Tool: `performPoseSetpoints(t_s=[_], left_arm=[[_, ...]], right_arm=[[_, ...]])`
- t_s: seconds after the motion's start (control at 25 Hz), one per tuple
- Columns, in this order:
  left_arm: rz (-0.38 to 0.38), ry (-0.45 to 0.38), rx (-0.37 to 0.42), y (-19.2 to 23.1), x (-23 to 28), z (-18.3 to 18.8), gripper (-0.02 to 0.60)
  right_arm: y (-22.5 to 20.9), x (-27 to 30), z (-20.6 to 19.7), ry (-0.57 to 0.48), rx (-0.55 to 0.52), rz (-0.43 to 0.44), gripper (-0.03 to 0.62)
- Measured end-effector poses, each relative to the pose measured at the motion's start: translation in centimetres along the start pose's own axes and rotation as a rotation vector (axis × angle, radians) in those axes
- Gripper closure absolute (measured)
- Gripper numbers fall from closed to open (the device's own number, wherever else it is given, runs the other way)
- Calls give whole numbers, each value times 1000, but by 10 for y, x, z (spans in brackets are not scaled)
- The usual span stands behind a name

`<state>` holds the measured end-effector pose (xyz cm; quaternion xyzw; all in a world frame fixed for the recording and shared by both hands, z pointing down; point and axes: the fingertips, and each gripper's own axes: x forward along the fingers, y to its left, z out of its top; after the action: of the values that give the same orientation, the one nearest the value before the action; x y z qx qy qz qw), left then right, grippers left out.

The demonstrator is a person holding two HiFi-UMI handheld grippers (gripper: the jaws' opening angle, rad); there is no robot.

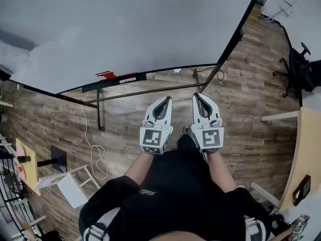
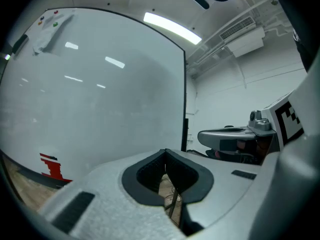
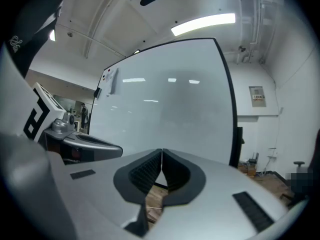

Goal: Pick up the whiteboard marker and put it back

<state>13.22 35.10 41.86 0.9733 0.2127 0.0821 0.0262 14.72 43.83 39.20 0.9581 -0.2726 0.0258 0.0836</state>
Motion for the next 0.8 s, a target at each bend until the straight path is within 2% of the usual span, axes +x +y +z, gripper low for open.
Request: performPoseSetpoints(t_s=[0.2,0.36,0.64,0.8], left_arm=[[126,29,-20,32,39,2,575],[278,70,-63,75,39,-9,575],[533,99,-124,165,-17,-30,575],[643,94,-183,210,-58,-44,575]], right_arm=[[-15,61,-1,11,-32,170,591],[4,115,-23,74,-21,332,589],[104,182,-30,114,-143,615,589],[170,202,-26,139,-204,726,589]])
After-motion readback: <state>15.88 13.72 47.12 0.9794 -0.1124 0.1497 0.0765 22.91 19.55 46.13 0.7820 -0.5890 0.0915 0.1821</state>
